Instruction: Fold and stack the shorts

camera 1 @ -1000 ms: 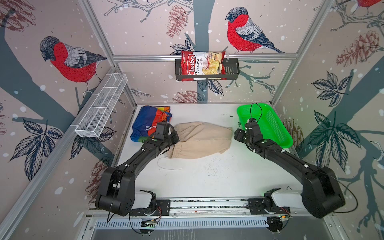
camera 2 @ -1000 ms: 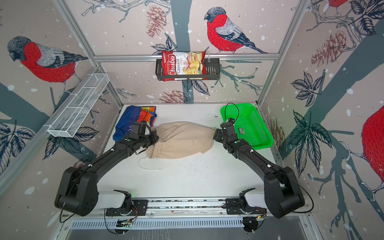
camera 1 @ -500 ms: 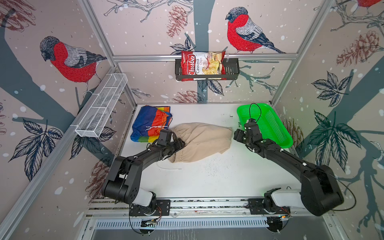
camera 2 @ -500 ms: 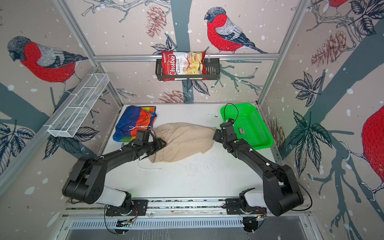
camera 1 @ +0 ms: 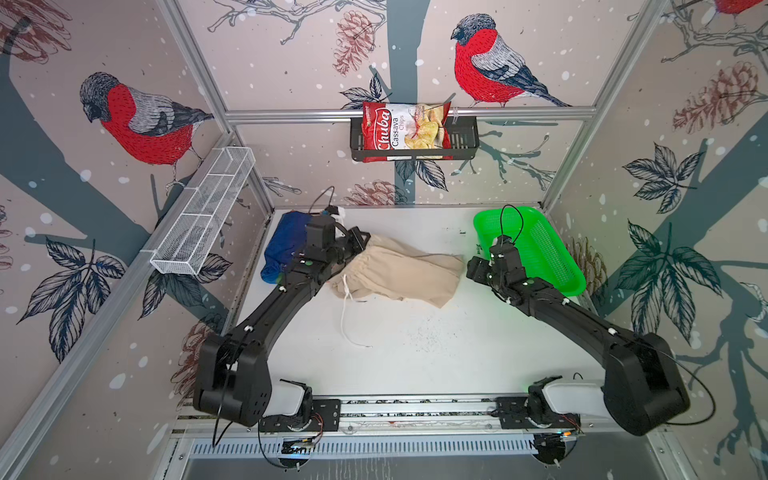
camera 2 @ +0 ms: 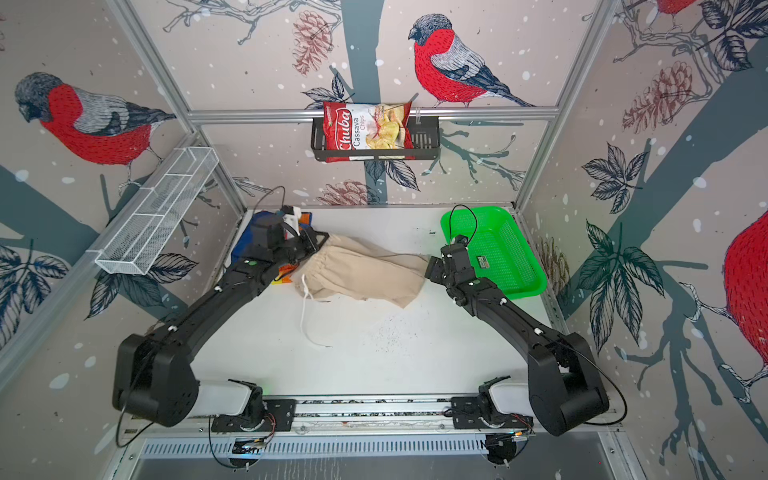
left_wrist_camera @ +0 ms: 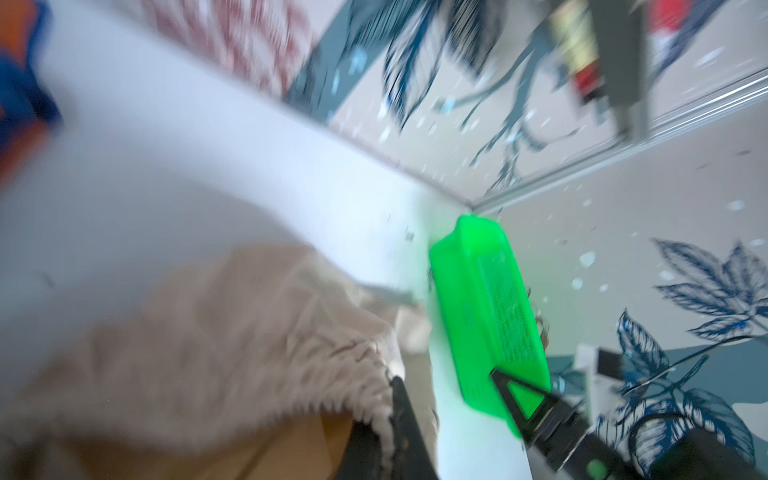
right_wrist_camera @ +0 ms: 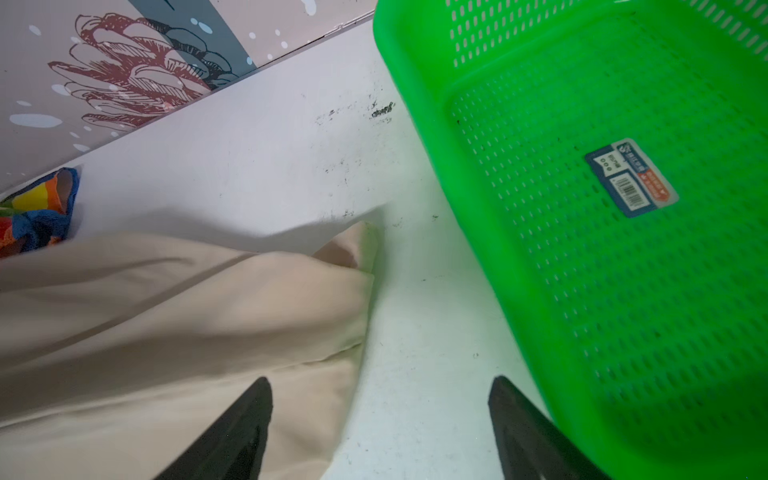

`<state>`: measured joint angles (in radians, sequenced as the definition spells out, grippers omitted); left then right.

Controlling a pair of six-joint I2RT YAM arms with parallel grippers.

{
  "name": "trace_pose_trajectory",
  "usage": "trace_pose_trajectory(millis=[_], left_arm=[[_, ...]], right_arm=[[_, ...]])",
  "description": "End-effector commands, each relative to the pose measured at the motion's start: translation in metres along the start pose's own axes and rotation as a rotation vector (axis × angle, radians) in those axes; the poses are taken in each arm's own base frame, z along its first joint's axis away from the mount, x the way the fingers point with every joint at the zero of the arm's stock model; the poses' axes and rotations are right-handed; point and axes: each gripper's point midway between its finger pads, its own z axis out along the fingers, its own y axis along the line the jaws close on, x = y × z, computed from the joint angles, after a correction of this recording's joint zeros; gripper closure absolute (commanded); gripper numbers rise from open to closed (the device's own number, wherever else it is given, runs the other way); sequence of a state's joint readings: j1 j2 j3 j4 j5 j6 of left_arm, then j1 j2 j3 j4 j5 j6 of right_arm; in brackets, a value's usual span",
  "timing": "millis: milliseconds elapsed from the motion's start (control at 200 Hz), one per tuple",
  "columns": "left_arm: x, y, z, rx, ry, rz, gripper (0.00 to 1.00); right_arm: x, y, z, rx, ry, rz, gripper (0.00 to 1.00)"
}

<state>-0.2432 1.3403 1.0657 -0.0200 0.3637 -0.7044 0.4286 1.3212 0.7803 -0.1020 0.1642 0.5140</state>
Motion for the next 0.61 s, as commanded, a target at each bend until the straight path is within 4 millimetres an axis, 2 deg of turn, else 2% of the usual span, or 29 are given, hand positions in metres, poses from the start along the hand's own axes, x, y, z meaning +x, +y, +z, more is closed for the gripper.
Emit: trace_pose_trajectory(millis=[0, 165, 270, 500, 600], left_arm=[[-0.002, 0.014, -0.020, -0.070, 0.014, 0.007, 1.00], [-0.028, 0.017, -0.053, -0.119, -0.038, 0.030, 1.00], [-0.038, 0.017, -0.066, -0.160, -0.081, 0.067, 1.00], [-0.040, 0.024, -0.061, -0.171, -0.055, 0.053, 1.00], [-0.042, 0.020, -0.059, -0.156, -0.041, 0.053, 1.00]], right_arm=[[0.000, 0.014, 0.001, -0.036, -0.018, -0.064, 0.16], [0.011, 0.045, 0.007, -0.134, -0.003, -0.134, 0.16], [0.020, 0.070, 0.010, -0.214, 0.007, -0.202, 0.17], [0.065, 0.131, 0.001, -0.299, 0.018, -0.499, 0.19], [0.076, 0.148, 0.007, -0.308, 0.023, -0.571, 0.17]])
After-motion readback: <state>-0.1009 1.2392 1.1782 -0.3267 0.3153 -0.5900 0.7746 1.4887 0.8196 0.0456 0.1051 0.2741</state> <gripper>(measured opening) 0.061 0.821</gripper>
